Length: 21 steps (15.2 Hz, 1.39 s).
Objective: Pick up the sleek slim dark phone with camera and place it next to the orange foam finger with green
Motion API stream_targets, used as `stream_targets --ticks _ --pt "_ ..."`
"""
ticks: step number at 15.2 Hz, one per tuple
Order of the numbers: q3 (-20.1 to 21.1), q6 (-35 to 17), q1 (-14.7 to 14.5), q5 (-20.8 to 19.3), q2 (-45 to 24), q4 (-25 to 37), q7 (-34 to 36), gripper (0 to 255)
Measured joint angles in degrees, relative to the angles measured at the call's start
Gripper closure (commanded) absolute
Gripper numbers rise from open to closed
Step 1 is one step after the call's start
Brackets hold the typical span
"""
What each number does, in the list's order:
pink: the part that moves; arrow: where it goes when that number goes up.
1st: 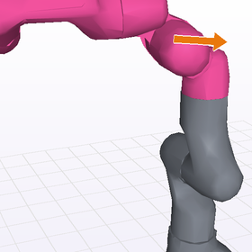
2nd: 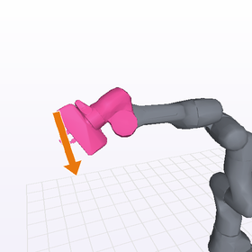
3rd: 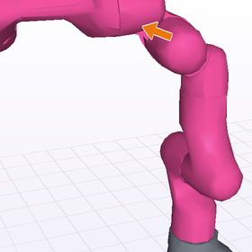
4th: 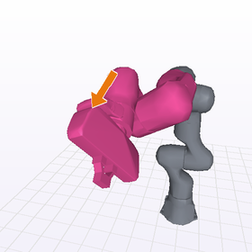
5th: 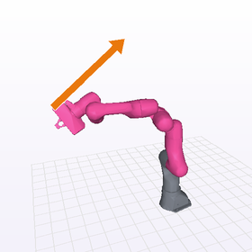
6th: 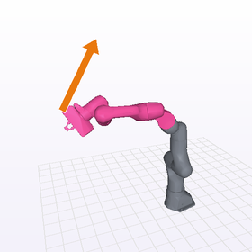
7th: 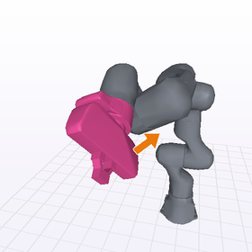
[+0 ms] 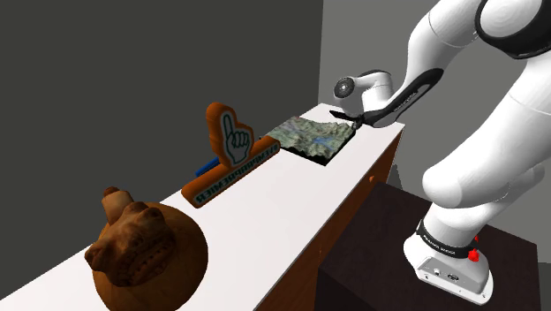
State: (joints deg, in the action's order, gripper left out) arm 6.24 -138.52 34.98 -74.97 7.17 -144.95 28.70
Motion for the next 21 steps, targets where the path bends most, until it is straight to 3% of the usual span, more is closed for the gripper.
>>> stream_targets --ticks 21 --pt "-1.0 6.2 -2.6 15.5 11.9 3.0 -19.4 255"
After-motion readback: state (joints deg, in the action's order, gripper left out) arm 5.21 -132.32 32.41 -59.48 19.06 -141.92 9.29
